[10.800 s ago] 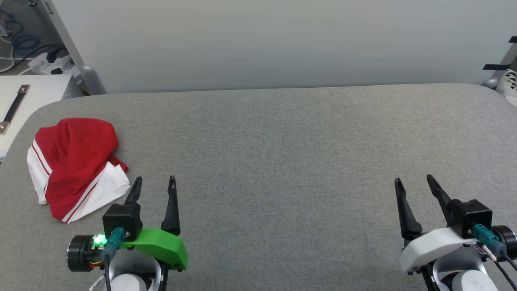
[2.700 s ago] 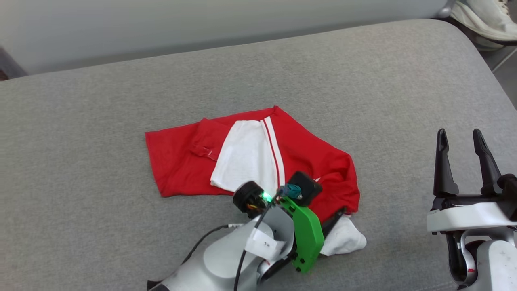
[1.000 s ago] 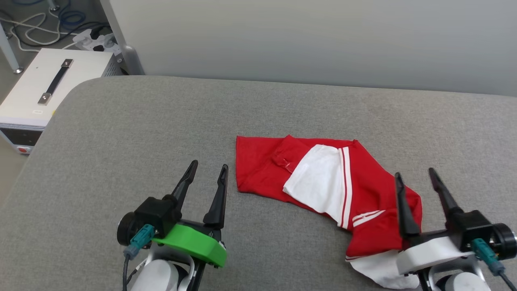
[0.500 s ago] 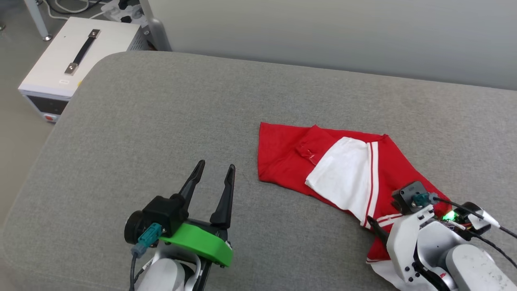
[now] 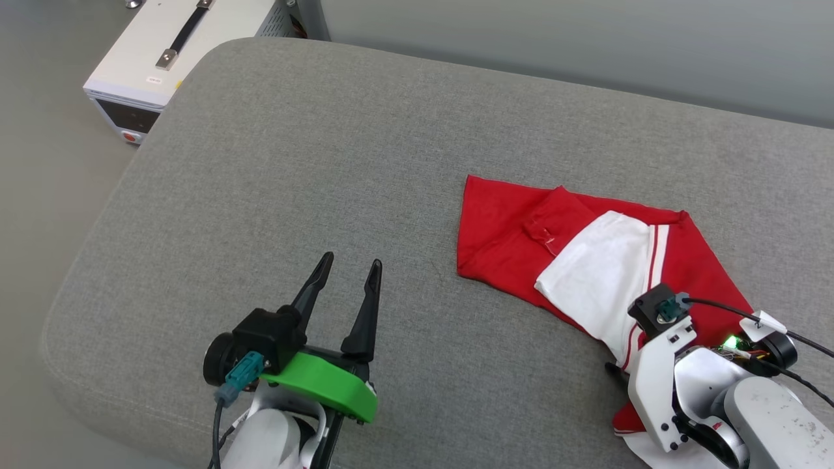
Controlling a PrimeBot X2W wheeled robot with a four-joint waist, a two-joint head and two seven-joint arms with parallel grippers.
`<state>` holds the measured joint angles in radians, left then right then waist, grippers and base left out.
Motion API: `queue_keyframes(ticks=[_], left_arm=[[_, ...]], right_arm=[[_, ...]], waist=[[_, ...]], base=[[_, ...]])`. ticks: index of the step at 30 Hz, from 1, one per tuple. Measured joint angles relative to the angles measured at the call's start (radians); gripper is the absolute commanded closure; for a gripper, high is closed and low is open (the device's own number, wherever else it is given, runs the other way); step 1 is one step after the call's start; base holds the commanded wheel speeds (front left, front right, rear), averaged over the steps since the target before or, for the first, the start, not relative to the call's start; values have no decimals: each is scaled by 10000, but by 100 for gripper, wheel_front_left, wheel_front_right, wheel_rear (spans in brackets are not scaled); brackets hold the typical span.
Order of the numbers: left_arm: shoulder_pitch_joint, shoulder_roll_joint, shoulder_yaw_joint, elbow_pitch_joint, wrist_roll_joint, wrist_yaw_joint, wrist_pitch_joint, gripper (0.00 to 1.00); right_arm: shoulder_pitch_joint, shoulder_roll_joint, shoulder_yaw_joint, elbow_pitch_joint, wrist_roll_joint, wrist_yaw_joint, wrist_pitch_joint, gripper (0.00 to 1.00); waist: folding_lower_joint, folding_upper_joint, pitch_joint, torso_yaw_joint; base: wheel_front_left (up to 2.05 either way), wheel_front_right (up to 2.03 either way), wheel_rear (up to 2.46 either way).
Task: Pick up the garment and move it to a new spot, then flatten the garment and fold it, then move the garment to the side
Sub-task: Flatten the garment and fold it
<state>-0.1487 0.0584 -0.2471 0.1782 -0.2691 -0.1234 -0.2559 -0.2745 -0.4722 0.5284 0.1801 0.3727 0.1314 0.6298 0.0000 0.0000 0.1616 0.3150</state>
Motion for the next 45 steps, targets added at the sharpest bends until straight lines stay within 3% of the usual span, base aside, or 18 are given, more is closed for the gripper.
queue_keyframes(ticks=[1, 8, 17, 23, 27, 28, 29, 37, 45], left_arm=[[-1, -2, 0, 10, 0, 0, 0, 0], [-2, -12, 92, 121, 0, -2, 0, 0], [1, -17, 50, 282, 4, -17, 0, 0], [14, -23, 140, 330, 86, -17, 0, 0], [17, -25, 173, 339, 144, -17, 0, 0], [19, -25, 174, 341, 144, -17, 0, 0], [21, -25, 173, 345, 144, -17, 0, 0], [46, -25, 213, 401, 146, -17, 0, 0], [70, -33, 314, 456, 155, -19, 0, 0]], right_arm=[[-20, -40, 58, 36, 46, 0, -42, 100], [-191, -38, 439, -75, 412, -12, -922, 100], [-362, 115, 1147, -1336, 462, -4, -1908, 100], [-638, 679, 2594, -1432, 510, -2, -2612, 100], [-1051, 1149, 3822, -430, 523, 0, -3108, 100], [-1117, 1250, 3992, -121, 522, 0, -3260, 54], [-1163, 1323, 4098, 148, 520, 0, -3386, 0], [-1511, 1546, 4307, 1601, 662, 0, -4435, 0], [-1615, 999, 2658, 1147, 915, 0, -5582, 0]], waist=[[0, 0, 21, 21], [0, 0, -198, -64], [0, 0, -740, -147], [0, 0, -854, 93], [1, 0, -823, 313], [0, 0, -811, 350], [0, 0, -801, 374], [0, 0, -801, 321], [0, 0, -986, -189]], base=[[0, 0, 0], [0, 0, 0], [0, 0, 0], [0, 0, 0], [0, 0, 0], [0, 0, 0], [0, 0, 0], [0, 0, 0], [0, 0, 0]])
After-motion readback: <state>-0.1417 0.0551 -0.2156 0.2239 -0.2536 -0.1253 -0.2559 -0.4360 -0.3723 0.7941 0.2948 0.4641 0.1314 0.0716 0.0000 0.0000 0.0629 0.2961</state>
